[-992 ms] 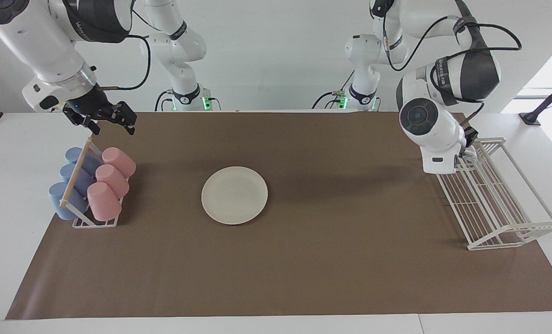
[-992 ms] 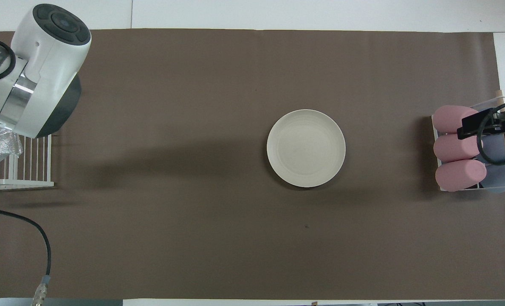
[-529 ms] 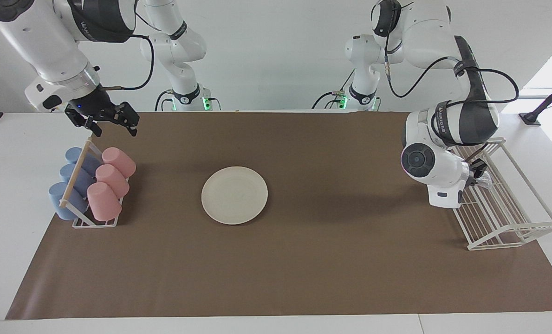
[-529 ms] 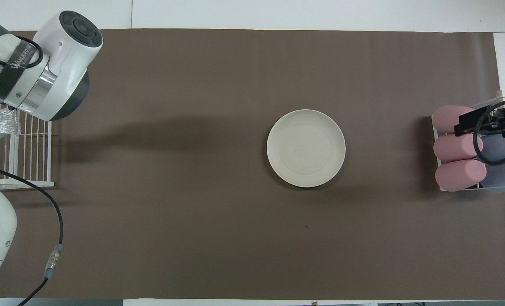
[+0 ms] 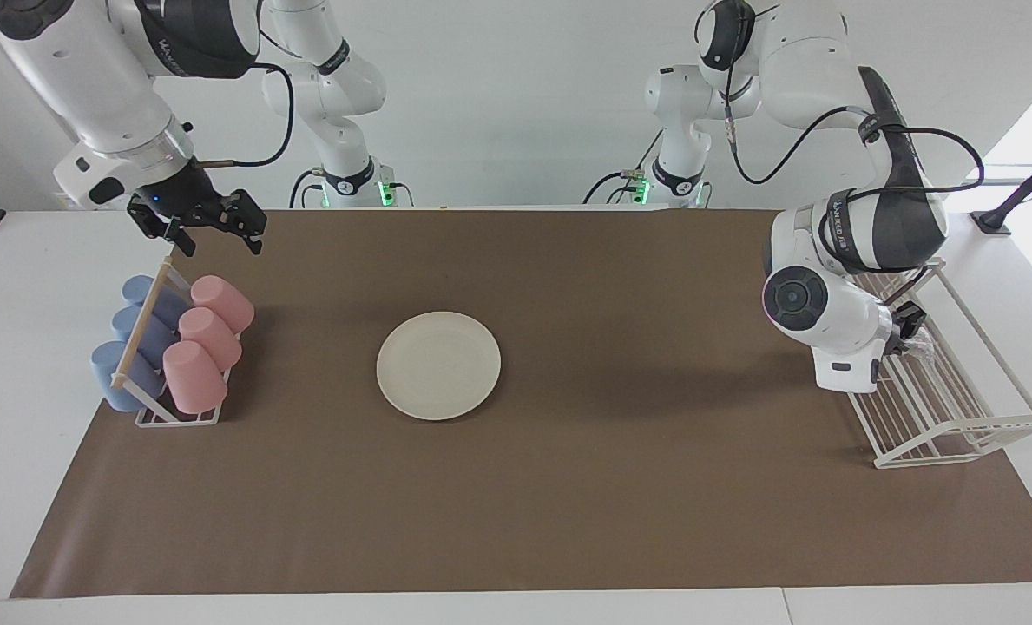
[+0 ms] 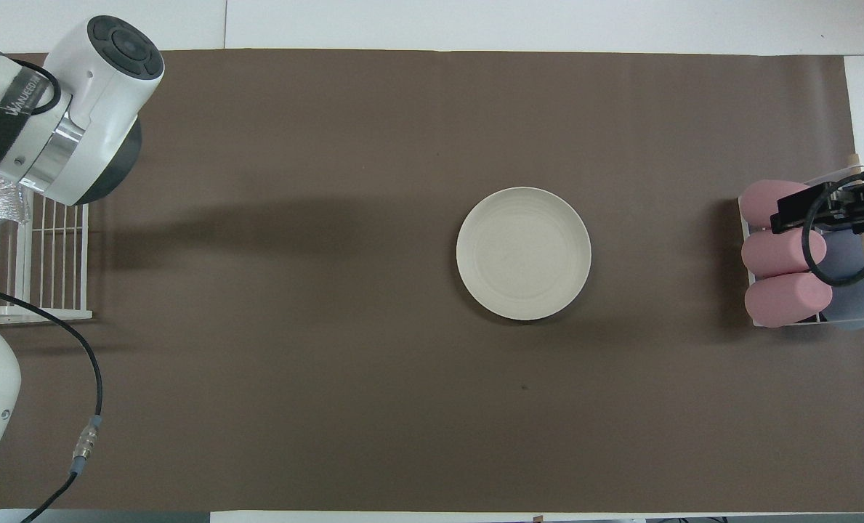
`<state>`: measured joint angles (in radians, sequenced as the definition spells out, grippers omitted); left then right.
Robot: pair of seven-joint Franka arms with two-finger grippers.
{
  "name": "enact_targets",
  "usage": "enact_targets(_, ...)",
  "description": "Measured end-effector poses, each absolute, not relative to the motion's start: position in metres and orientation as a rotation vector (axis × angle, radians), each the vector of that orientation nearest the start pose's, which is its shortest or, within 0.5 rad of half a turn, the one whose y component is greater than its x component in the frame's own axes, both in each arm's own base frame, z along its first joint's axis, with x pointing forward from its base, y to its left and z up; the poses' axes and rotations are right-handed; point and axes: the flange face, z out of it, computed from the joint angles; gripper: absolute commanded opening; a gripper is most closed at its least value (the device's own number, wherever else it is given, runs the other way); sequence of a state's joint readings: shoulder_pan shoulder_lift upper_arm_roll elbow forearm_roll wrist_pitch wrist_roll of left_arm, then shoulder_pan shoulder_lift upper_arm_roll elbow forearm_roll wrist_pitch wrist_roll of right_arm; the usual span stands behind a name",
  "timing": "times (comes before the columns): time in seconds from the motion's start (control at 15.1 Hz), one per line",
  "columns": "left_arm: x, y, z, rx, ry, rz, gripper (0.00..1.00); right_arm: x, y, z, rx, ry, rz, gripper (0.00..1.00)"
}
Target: Wipe plate with sponge
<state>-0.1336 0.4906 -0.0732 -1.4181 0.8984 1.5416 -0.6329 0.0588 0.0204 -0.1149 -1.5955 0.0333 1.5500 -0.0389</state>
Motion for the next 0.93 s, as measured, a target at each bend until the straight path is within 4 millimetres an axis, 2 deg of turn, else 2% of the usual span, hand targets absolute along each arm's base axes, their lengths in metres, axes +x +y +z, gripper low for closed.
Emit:
enact_targets(0.07,0.673,-0.043,0.426,-2.200,-0.306,-0.043,0.00,0.556,-0.027,0.600,-3.106,0.027,0.099,1.00)
enact_targets(0.13,0.673,-0.041,0.424,-2.201,-0.305,-0.043,0.11,0.556,-0.027,0.600,-3.106,0.027,0.099,1.00)
enact_targets(0.2,0.673,-0.039,0.423,-2.202,-0.307,-0.042,0.28,0.556,-0.027,0.600,-3.106,0.027,0.099,1.00)
enact_targets(0.26,0.674,-0.038,0.423,-2.202,-0.308,-0.041,0.77,0.556,-0.027,0.600,-3.106,0.027,0.099,1.00)
enact_targets(0.33,0.674,-0.037,0.423,-2.202,-0.309,-0.041,1.00,0.556,-0.027,0.600,-3.106,0.027,0.099,1.00)
enact_targets(0.93,0.675,-0.029,0.427,-2.218,-0.324,-0.050,1.00,0.548,-0.027,0.611,-3.104,0.040,0.089,1.00)
